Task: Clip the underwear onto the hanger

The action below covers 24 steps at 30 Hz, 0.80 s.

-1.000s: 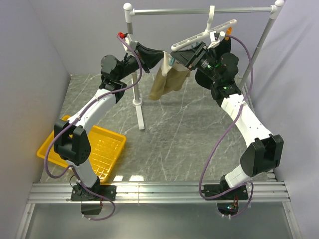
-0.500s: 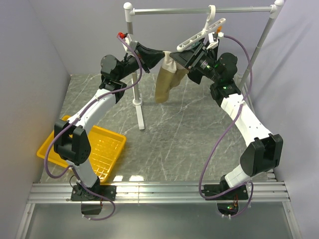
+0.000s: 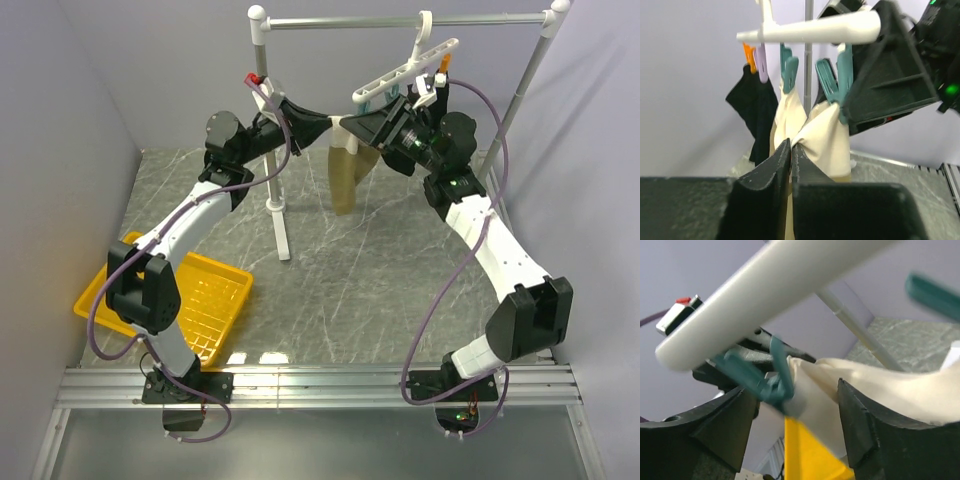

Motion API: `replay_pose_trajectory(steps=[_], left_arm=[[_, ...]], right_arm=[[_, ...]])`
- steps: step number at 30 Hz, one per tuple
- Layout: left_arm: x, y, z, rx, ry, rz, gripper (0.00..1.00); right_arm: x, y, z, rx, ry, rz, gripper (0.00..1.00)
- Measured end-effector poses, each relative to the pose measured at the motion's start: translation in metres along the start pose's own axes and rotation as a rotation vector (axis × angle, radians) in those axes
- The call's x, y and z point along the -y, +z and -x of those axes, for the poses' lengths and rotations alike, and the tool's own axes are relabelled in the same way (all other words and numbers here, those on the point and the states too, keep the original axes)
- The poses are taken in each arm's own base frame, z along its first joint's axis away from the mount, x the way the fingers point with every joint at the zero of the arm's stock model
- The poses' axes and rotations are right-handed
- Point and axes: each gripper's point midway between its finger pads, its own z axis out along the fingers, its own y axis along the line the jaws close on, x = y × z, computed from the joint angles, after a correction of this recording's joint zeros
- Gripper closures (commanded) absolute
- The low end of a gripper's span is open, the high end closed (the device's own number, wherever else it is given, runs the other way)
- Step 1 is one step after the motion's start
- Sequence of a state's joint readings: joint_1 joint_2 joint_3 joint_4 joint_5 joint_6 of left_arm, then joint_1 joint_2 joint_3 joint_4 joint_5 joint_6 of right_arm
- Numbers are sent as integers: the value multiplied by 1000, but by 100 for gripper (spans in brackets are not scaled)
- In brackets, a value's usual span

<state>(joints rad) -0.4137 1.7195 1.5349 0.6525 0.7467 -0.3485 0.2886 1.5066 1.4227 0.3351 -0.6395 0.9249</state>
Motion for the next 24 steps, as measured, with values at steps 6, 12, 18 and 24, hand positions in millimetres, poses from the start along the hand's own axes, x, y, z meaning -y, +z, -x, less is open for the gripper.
replay_pose_trajectory(steps=[6,12,18,24], left_arm=[[4,-8,-16,-70,9,-8,68],[17,-20,-18,-116,14,-20,47],[32,-32,-8,-144,27,-27,33],[50,-48,4,-189,55,-28,11]], right_arm=[[0,-20,-14,-31,-63,-40,18],[-5,-43,-22,-42,-175,-76,15],[-13,-63,-18,-21,-276,-120,13],[-12,-86,-3,12,-343,-181,10]])
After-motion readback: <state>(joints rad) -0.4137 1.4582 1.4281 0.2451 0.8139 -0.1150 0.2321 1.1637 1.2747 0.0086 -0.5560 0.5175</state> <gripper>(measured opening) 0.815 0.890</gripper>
